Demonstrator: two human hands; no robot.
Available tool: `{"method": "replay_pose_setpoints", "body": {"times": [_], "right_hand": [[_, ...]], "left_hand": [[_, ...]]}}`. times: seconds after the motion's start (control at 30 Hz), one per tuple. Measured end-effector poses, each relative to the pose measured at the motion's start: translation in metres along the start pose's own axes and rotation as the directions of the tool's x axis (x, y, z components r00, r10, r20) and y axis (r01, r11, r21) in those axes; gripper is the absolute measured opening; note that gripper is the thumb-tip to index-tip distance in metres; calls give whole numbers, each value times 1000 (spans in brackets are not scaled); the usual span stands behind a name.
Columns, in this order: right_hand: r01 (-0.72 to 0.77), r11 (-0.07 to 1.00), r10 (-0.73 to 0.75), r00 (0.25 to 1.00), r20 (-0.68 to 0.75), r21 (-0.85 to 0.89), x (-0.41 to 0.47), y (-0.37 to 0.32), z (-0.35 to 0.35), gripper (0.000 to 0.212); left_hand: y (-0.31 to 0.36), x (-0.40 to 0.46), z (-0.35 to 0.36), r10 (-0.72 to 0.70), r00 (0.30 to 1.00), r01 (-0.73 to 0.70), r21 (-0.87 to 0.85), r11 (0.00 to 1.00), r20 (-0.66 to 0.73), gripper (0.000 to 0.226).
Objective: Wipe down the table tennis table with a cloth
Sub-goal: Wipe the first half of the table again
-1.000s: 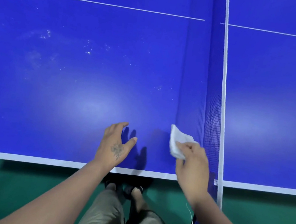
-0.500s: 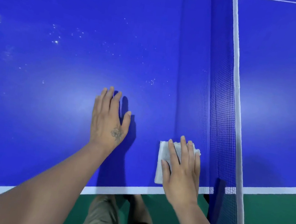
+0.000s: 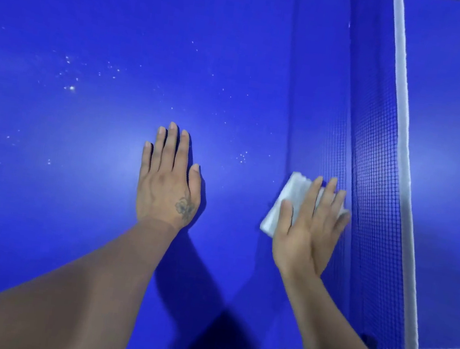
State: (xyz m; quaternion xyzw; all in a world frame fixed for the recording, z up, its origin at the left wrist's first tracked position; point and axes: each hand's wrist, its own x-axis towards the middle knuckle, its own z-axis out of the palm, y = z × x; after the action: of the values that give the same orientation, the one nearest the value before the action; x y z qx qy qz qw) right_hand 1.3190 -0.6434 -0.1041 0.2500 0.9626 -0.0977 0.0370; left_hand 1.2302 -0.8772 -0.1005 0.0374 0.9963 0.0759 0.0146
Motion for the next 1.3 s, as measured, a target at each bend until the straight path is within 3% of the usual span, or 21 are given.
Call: {"method": "replay_pose_setpoints", "body": {"times": [0.1, 0.23, 0.3, 0.47, 0.57, 0.7, 0.83, 0.97, 1.13, 1.3], "right_hand": [[65, 998, -65, 998, 3, 11, 55, -47, 1, 76], [409, 910, -404, 912, 77, -66, 70, -104, 4, 74], [469, 881, -463, 882, 88, -66, 54, -112, 8, 72], [476, 878, -469, 877, 108, -58, 5, -70, 4, 72], [382, 921, -374, 921, 105, -73, 4, -28, -2, 72], [191, 974, -187, 981, 44, -123, 45, -7, -10, 74], [124, 988, -126, 992, -14, -88, 118, -27, -11, 72], [157, 987, -157, 988, 1, -28, 164, -74, -13, 74], [392, 918, -392, 920, 5, -56, 119, -106, -3, 73], [529, 846, -526, 849, 57, -70, 61, -64, -4, 70]], "left_hand": [[-1, 1, 1, 2, 1000, -2, 7, 1000, 4, 64], [-1, 2, 2, -3, 1000, 3, -1, 1000, 14, 64], [-1, 4, 3, 0, 1000, 0, 4, 1000, 21, 64], [0, 5, 3, -8, 1000, 8, 6, 1000, 25, 65], [0, 5, 2, -4, 1000, 3, 20, 1000, 21, 65], [-1, 4, 1, -4, 1000, 4, 3, 1000, 3, 65], [-1, 4, 3, -1, 1000, 1, 7, 1000, 3, 65], [-1, 2, 0, 6, 1000, -6, -26, 1000, -25, 63], [2, 41, -13, 10, 986, -28, -104, 994, -169, 52], [7, 94, -5, -69, 995, 67, -35, 997, -68, 70]]}}
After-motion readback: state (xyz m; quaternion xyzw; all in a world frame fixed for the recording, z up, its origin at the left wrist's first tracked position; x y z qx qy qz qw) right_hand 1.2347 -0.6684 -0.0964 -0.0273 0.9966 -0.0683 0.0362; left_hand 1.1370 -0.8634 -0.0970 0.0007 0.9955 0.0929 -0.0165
